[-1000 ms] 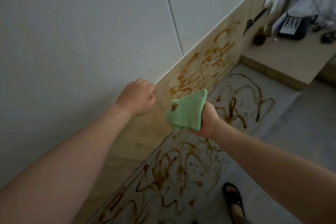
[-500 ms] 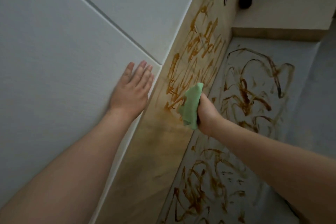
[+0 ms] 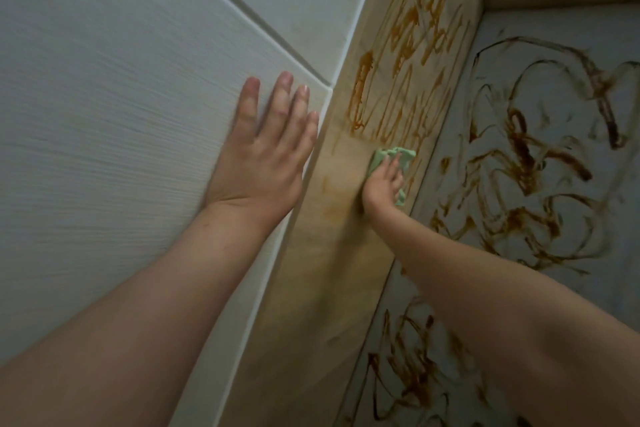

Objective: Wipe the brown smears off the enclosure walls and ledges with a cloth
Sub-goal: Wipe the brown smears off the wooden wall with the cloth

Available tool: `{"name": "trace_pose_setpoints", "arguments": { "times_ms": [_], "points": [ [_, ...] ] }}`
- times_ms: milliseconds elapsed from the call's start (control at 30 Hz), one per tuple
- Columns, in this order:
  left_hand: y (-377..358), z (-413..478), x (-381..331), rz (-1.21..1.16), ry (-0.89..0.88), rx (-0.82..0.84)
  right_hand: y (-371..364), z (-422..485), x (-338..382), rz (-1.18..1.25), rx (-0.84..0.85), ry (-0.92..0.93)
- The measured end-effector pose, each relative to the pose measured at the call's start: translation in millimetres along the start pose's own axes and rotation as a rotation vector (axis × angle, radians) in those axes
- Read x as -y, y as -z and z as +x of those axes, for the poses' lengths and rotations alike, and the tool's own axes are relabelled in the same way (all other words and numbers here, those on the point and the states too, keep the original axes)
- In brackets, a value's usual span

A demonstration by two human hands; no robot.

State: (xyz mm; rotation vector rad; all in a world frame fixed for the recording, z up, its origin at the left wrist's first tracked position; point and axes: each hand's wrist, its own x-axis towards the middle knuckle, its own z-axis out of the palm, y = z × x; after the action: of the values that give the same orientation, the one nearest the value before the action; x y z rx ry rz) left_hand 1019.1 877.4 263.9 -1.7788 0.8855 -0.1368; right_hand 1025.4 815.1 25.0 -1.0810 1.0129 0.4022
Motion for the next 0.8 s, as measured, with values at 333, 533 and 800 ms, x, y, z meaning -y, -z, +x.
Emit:
{"name": "trace_pose_setpoints", "arguments": {
  "times_ms": [333,533,800],
  "points": [
    [8.8,-0.6,2.6,0.010,-0.017,-0.009,-21.0,-112.8,-37.9,-0.078,0.119,0.572],
    [-2.5,2.8,-2.5,-0.007,0.031,-0.045,-2.0,-36.9,50.0,-0.012,0.048,0.480],
    [-0.5,1.4,-2.7,0.012,-0.003,-0.046,7.8,0.5,138.5,0.063,-0.041,0.526]
  ]
}}
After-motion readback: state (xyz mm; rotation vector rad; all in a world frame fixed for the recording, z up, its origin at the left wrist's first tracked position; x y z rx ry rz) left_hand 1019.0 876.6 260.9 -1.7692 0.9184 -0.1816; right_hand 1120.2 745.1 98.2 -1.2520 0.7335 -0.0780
